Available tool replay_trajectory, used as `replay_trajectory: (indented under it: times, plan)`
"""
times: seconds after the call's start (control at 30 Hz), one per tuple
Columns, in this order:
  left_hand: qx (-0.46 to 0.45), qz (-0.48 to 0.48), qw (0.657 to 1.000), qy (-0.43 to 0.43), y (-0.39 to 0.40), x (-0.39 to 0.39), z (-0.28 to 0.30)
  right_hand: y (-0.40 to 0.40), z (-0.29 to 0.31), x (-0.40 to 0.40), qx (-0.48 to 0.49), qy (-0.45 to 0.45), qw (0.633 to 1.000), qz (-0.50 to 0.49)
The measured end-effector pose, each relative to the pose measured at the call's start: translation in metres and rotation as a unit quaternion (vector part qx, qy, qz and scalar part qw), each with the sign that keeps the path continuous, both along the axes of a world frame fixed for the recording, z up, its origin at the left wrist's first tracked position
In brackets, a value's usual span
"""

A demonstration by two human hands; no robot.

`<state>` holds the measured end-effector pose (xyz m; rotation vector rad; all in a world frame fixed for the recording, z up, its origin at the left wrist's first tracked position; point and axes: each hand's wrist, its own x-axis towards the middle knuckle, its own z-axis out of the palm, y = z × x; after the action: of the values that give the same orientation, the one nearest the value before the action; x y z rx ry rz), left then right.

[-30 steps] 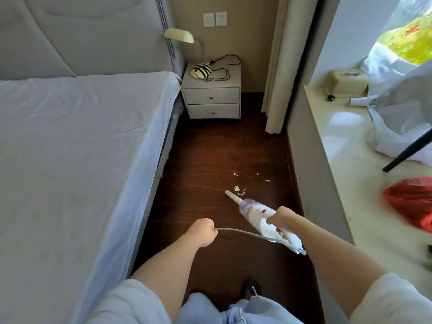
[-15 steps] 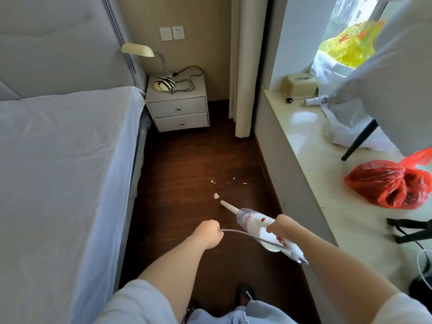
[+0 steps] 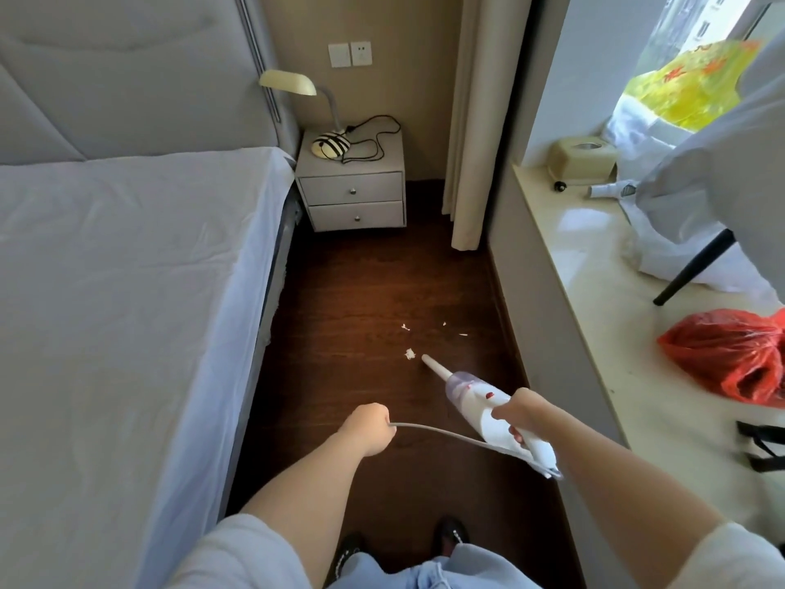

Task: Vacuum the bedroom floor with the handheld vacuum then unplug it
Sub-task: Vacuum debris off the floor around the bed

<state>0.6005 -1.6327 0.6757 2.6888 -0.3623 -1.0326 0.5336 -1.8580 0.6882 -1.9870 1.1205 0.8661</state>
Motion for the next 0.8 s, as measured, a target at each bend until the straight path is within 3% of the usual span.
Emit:
replay_trajectory:
  times: [0.13, 0.27, 0.6, 0.8]
  plan:
    - [-0.013, 0.011, 1.0, -0.003, -0.004, -0.002, 0.003, 0.004, 0.001, 0.01, -0.032, 0.021, 0.999, 0.022]
    - [-0.004, 0.035, 0.999, -0.009, 0.009, 0.001, 0.008, 0.016, -0.004, 0.021, 0.012, 0.031, 0.998, 0.047]
    - [-0.009, 0.043, 0.999, -0.008, 0.002, -0.007, 0.003, 0.0, -0.003, 0.029, 0.049, -0.027, 0.997, 0.051]
    - [0.005, 0.067, 0.998, -0.009, 0.012, 0.0, 0.008, 0.022, -0.018, 0.042, -0.013, 0.022, 0.995, 0.097]
